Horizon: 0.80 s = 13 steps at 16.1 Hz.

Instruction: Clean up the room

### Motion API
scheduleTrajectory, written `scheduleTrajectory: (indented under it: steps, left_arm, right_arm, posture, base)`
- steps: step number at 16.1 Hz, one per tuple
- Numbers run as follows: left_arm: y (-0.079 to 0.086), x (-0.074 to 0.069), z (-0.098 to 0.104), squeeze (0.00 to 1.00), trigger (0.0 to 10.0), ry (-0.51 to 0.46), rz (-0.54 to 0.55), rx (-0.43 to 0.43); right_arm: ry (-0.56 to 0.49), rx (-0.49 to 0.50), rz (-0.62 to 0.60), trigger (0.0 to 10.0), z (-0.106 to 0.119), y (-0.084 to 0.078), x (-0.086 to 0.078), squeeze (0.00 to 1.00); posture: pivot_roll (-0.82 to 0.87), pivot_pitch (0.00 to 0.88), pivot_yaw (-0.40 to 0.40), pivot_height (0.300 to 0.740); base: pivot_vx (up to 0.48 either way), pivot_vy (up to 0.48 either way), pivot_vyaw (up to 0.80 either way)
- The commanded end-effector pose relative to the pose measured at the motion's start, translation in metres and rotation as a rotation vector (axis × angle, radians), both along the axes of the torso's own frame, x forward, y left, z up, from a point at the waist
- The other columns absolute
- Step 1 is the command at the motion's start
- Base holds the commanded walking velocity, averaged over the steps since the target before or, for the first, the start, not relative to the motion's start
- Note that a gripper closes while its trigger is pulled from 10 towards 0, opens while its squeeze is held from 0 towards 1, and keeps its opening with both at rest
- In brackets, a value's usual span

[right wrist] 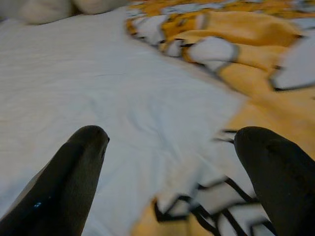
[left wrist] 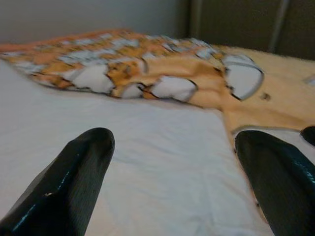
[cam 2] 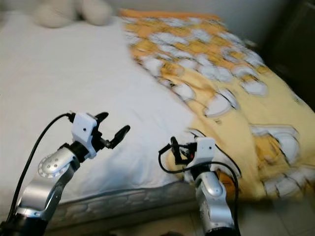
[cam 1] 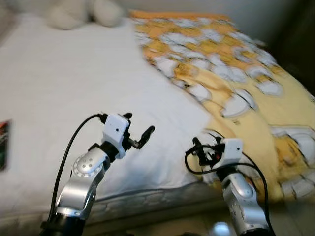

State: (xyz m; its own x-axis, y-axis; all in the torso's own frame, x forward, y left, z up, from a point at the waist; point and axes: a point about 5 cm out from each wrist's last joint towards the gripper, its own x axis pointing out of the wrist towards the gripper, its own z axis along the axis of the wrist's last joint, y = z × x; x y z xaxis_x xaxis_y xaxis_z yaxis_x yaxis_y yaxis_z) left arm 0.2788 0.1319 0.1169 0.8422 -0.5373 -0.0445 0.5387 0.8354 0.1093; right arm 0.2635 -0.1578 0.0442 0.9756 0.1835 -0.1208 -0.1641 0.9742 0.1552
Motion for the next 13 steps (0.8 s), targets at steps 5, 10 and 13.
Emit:
scheduleTrajectory:
  steps: [5, 10, 13]
  left_arm:
    - [-0.003, 0.006, -0.006, 0.0, 10.0, 0.008, 0.105, 0.019]
    - [0.007, 0.01, -0.009, 0.0, 10.0, 0.006, 0.171, 0.051]
    - [0.006, 0.002, -0.007, 0.0, 10.0, 0.016, 0.054, 0.074]
  right_arm:
    - [0.02, 0.004, -0.07, 10.0, -0.005, -0.011, 0.002, 0.0]
    - [0.046, 0.026, -0.087, 10.0, -0.008, -0.008, 0.012, 0.0]
    - [0.112, 0.038, -0.094, 10.0, -0.013, -0.005, 0.027, 0.0]
  posture:
    - [0.05, 0.038, -0.027, 0.74]
    - [0.06, 0.047, -0.016, 0.74]
    - [0.1, 0.067, -0.001, 0.74]
  base:
    - [0.0, 0.0, -0.72]
    - [0.0, 0.0, -0.42]
    - [0.0, 0.0, 0.0]
